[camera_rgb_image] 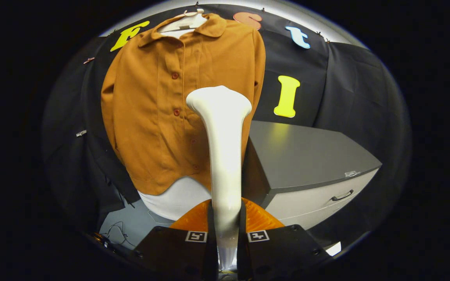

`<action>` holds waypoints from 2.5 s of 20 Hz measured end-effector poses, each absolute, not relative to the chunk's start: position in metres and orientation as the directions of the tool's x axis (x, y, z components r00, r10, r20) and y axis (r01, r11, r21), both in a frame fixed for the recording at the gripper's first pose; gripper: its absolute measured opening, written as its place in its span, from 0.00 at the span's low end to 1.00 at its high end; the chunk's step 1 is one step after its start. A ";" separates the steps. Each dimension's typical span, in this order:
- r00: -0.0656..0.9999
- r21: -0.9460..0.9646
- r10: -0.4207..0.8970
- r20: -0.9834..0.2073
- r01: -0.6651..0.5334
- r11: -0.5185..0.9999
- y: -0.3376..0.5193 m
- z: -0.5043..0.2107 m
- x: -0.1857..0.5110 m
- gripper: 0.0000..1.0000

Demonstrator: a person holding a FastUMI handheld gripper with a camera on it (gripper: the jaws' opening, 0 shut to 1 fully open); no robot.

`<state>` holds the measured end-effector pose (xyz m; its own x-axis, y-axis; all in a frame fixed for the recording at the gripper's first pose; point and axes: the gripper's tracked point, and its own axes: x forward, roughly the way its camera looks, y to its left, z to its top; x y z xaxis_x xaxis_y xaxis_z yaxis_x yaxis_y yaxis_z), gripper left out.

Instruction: Iron the clothes twice with a garment steamer, once on the left side and once on the right side.

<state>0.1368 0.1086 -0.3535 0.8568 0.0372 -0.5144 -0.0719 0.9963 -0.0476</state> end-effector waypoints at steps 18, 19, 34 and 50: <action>0.991 -0.040 0.112 -0.077 -0.115 0.993 0.200 -0.117 0.134 0.22; 0.990 -0.044 0.123 -0.072 -0.126 0.991 0.211 -0.117 0.135 0.22; 0.987 -0.163 0.130 -0.098 -0.145 0.976 0.282 -0.188 0.205 0.22; 0.982 -0.259 0.071 -0.175 -0.116 0.959 0.288 -0.291 0.241 0.22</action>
<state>0.2411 0.2879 -0.2913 0.9820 0.0713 -0.1747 -0.1156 0.9591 -0.2585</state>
